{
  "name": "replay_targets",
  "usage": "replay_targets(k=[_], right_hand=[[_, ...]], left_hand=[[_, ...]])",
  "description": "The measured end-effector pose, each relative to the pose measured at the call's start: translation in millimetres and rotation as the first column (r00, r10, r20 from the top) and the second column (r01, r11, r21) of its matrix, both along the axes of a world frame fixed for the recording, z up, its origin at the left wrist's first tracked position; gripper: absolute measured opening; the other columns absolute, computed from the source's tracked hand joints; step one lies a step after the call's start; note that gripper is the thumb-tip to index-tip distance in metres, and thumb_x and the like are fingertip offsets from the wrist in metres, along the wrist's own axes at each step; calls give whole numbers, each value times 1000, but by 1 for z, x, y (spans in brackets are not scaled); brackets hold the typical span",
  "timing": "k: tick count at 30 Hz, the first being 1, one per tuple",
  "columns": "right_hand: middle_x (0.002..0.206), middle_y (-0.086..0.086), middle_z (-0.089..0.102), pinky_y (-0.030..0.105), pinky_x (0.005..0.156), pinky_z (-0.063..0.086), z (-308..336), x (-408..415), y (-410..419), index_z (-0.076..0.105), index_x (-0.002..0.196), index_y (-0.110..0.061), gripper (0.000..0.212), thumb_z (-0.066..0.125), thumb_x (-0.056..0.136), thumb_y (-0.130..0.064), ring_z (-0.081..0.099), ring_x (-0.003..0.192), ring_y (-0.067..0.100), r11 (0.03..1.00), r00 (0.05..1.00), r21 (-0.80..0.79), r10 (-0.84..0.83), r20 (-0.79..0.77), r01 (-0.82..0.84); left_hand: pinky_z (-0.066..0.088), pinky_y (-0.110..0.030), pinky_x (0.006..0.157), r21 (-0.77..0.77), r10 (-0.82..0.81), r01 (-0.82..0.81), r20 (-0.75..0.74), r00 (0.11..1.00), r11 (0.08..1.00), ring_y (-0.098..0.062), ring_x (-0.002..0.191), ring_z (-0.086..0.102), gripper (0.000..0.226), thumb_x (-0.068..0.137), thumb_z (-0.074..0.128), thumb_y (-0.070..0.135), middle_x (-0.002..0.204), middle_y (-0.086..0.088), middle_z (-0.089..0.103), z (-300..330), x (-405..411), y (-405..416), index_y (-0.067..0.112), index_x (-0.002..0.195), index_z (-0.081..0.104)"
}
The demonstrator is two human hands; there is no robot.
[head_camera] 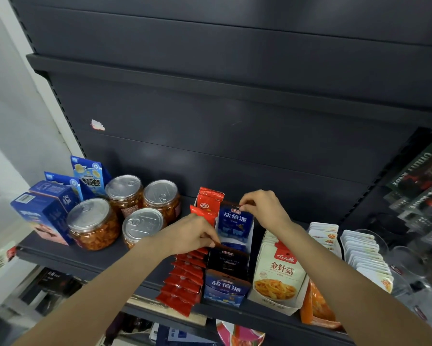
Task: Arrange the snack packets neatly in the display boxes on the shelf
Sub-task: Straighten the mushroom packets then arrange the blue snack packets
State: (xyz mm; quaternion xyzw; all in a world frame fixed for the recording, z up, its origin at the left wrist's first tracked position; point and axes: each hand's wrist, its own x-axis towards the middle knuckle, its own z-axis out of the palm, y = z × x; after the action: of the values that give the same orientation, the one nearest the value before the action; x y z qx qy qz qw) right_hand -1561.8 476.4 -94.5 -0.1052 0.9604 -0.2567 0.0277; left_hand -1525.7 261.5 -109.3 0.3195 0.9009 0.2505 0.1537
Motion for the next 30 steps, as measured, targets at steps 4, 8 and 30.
replay_targets(k=[4,8,30], right_hand=[[98,4,63,33,75,54,-7,-4,0,63,98,-14,10,61,89,-18,60,89,15,990,996,108,-88,-27,91],[108,5,57,29,76,50,-17,-5,-9,60,105,-13,16,60,89,-16,54,97,17,939,984,340,18,-176,43],[115,1,63,34,85,52,-15,60,-3,66,109,-22,21,60,89,-18,57,108,15,966,983,219,104,150,-136]], left_hand=[[49,-21,92,-11,5,-5,9,1000,1000,7,95,54,22,91,59,15,114,6,67,0,-2,4,18,111,69],[50,-26,94,-25,18,-18,-5,1000,1000,3,101,56,22,92,59,15,114,6,67,-1,-5,6,18,111,69],[49,-18,81,146,228,-243,110,967,959,-4,88,61,10,83,69,9,95,3,68,-19,2,18,15,90,67]])
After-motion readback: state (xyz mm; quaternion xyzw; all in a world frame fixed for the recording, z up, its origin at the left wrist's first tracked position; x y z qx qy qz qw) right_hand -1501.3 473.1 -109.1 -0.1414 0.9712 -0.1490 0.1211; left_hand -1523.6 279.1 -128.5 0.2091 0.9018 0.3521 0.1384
